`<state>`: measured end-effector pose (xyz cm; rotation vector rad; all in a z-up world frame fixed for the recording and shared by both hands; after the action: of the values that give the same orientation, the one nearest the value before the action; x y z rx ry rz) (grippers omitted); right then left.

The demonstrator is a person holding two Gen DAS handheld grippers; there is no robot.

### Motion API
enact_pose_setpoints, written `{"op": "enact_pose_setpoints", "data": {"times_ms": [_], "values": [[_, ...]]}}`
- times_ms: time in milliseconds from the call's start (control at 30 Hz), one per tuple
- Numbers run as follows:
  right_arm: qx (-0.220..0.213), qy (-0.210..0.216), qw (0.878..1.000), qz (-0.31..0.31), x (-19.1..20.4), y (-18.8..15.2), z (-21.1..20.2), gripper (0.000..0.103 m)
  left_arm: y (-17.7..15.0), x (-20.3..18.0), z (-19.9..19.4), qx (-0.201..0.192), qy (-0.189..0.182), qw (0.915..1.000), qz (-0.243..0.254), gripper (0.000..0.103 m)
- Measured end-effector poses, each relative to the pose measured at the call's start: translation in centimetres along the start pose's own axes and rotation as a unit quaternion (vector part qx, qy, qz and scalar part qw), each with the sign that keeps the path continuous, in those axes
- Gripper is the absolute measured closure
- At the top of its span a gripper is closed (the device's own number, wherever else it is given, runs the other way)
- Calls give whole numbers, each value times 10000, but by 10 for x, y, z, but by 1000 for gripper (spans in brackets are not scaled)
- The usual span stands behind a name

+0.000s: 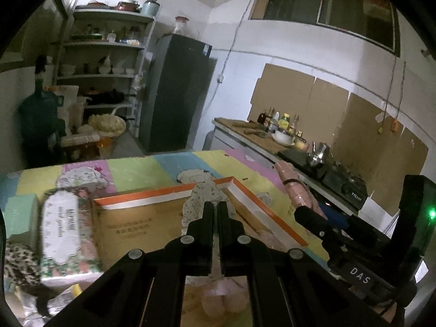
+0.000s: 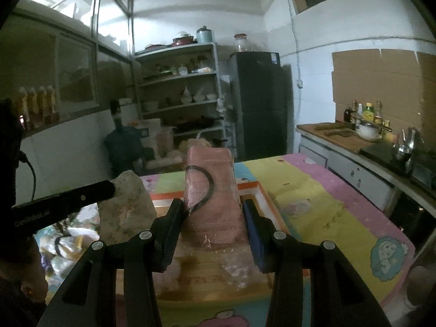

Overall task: Organize soft objects
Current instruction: 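Carry the white cloth and pink towel over the cardboard box with both tools, then open the left tool to drop the white cloth while the right tool releases the pink towel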

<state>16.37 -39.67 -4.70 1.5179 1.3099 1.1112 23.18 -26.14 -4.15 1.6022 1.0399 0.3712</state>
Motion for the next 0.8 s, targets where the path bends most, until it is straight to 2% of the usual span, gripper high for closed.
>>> {"op": "enact_pose_setpoints", "data": {"times_ms": [233, 533, 800], "values": [[264, 19, 9996, 33, -12, -11, 24, 57, -12, 8, 32, 270, 107, 9994, -176, 100], [542, 198, 9982, 131, -9, -26, 55, 57, -15, 19, 54, 417, 242, 9985, -278, 100], [926, 268, 9953, -9, -1, -42, 76, 57, -27, 37, 71, 643, 566, 9958, -323, 100]]}}
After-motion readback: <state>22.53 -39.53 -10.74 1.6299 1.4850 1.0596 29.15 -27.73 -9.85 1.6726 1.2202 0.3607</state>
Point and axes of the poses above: each gripper's, at about its wrist camera, not at the fingertips, and z roughly the way its jaws point, x to its left, y to its top, the point moved 9 cm from there along z, roughly the way its jaws point, and after that the axes turned 10 degrees about -x, right-handed, at the moved point
